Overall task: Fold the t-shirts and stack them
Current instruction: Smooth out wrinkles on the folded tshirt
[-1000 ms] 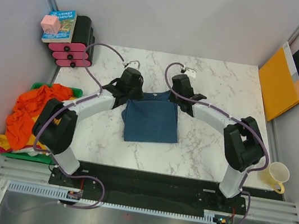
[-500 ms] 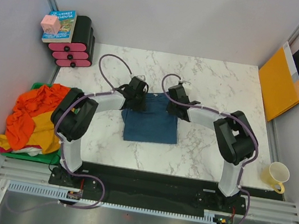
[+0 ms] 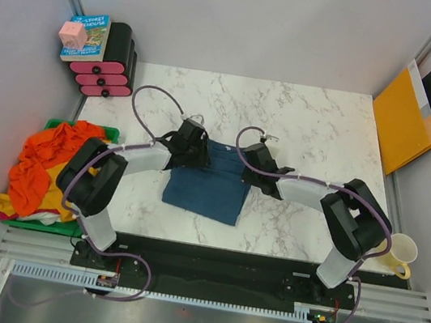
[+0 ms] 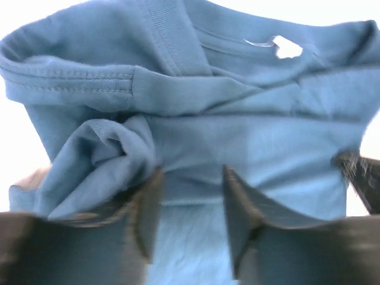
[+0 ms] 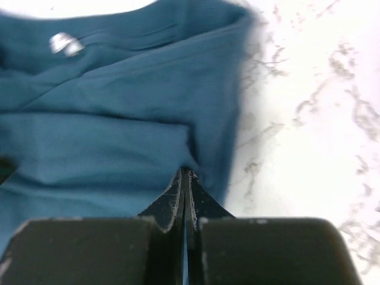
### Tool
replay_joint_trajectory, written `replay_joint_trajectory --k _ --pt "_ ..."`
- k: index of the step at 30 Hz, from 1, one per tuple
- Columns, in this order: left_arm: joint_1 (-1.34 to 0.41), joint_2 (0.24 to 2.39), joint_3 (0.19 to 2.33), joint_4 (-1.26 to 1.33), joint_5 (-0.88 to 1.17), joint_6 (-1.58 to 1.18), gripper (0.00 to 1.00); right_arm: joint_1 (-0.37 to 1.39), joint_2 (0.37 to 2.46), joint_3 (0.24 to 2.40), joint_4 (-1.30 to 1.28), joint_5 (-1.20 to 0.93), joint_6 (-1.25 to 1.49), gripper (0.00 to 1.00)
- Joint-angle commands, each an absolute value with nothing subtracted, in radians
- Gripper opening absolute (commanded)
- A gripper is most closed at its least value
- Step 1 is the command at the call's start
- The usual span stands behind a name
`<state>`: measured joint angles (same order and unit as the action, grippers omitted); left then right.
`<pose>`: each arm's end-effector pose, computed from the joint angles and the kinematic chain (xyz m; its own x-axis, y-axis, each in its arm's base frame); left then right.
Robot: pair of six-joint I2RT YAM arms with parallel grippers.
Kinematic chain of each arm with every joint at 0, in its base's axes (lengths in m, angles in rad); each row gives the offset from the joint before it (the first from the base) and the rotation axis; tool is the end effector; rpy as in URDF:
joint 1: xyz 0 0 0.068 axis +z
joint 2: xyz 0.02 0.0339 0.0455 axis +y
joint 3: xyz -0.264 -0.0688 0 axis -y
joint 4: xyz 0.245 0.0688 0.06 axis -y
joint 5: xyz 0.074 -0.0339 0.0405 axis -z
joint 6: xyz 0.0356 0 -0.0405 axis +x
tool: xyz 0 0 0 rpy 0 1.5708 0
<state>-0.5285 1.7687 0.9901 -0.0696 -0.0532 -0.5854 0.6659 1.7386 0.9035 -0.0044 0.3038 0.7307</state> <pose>0.3126 -0.1803 0.1608 -0.8013 -0.1710 -0.5733 0.0365 0.9425 -0.3322 0.2780 0.2048 0.1521 -0.7244 0.2407 -0.6459 0.0686 0.9576 0.2799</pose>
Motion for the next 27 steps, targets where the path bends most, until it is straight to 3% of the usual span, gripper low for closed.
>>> replay_joint_trajectory --k 1,2,5,8,12,17,19,23,27 --pt "-0.526 1.596 0.894 -0.083 -0.155 -0.584 0.6 0.655 1.686 0.939 -0.15 0.4 0.678 0.04" --pt "-0.526 1.538 0.893 -0.083 -0.152 -0.583 0.7 0.657 1.678 0.96 -0.161 0.403 0.658 0.07" --pt "-0.54 1.452 0.879 -0.094 -0.138 -0.589 0.8 0.673 1.651 1.037 -0.195 0.402 0.634 0.18" --pt "-0.56 1.424 0.859 -0.101 -0.124 -0.591 0.78 0.715 1.649 1.077 -0.206 0.397 0.624 0.2" --pt "-0.566 1.43 0.813 -0.103 -0.089 -0.603 0.7 0.761 1.698 1.097 -0.198 0.367 0.644 0.1" --pt "-0.583 1.433 0.767 -0.101 -0.055 -0.611 0.67 0.769 1.749 1.089 -0.187 0.354 0.684 0.06" --pt "-0.595 1.413 0.756 -0.109 -0.078 -0.606 0.72 0.769 1.7 1.071 -0.189 0.399 0.686 0.12" --pt "-0.597 1.358 0.735 -0.162 -0.112 -0.604 0.81 0.769 1.579 1.048 -0.233 0.537 0.608 0.34" --pt "-0.598 1.332 0.718 -0.163 -0.086 -0.598 0.82 0.767 1.462 0.997 -0.261 0.569 0.558 0.37"
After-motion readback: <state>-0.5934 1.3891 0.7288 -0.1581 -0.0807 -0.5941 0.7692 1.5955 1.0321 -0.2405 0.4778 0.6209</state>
